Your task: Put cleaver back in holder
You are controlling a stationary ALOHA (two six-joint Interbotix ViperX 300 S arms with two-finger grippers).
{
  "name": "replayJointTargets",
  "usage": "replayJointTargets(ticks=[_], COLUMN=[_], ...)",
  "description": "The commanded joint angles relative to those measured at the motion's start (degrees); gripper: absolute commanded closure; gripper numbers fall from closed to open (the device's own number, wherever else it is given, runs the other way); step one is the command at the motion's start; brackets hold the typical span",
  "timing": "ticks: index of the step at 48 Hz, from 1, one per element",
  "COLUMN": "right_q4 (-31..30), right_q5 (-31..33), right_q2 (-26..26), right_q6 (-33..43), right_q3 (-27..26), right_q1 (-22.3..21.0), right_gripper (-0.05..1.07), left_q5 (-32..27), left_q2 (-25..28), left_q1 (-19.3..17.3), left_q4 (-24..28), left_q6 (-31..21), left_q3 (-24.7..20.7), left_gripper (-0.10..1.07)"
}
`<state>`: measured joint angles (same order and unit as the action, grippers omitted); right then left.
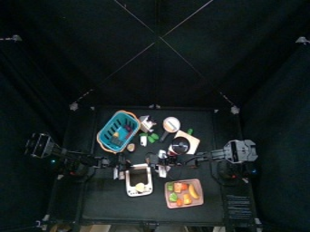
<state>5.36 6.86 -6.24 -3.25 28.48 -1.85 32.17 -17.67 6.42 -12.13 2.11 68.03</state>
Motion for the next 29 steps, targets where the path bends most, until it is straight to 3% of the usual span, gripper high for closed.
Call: replayJointTargets(ticks=[1,12,29], right_q4=[0.00,-0.09,-0.53], right_q5=[-0.97,-0.88,0.35], right_q2=[2.64,2.72,3.96], right_q6=[-0.18,-0.35,0.00], right_q3=[-3.87,-3.96,-5.01], right_q1=[-1.23,-2.02,-2.46], right_gripper=[0.62,0.63,0.62], left_q5=[0.79,0.79,1.32], left_q2=[-0.53,-0.53,-1.93], left_q1=[-0.70,-1.41,-6.50], left_q4=[0.35,1.58,4.83], left_q6=[0.18,0.18,0.18], left_q3=[-1.49,-1.41,-1.67], left_gripper=[0.61,0.61,0.59])
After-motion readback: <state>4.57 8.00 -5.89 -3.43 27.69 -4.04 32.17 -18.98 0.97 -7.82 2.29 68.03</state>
